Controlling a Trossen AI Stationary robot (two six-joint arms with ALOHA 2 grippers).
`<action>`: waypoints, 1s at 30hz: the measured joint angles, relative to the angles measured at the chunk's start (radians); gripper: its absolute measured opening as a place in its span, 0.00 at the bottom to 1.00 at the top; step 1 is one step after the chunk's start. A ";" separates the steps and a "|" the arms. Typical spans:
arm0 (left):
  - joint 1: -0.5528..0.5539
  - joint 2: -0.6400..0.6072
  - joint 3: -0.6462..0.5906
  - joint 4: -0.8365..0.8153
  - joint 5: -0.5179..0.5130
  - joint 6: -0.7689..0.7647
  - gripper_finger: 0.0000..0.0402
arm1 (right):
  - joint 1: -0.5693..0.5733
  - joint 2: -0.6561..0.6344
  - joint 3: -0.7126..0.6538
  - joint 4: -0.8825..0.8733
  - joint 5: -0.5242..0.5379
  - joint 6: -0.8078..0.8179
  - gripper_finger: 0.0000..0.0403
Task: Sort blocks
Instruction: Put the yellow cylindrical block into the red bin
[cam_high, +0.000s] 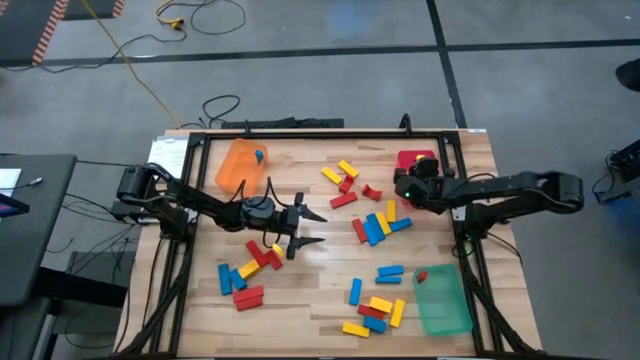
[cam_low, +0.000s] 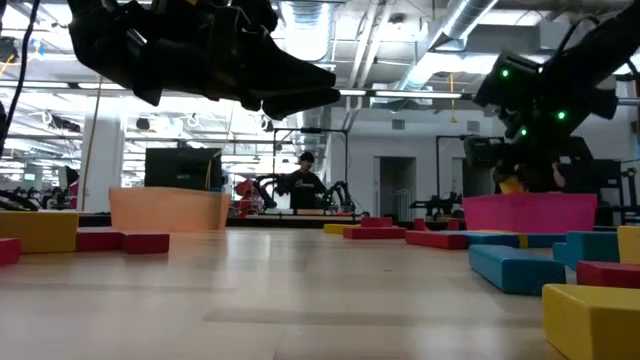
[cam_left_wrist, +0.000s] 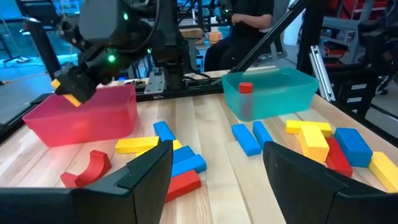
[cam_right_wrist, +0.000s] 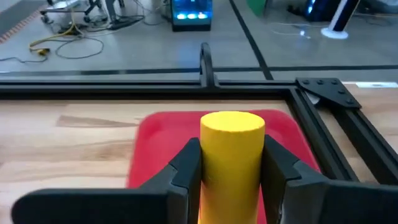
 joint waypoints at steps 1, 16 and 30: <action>0.000 0.000 0.000 0.000 0.000 0.000 0.61 | -0.009 0.010 -0.009 0.022 0.000 0.000 0.28; -0.001 0.000 0.000 -0.007 0.025 0.000 0.61 | -0.117 0.169 -0.053 0.307 -0.020 -0.097 0.29; 0.000 0.000 -0.001 -0.056 0.025 0.003 0.61 | -0.190 0.260 -0.052 0.410 -0.080 -0.139 0.43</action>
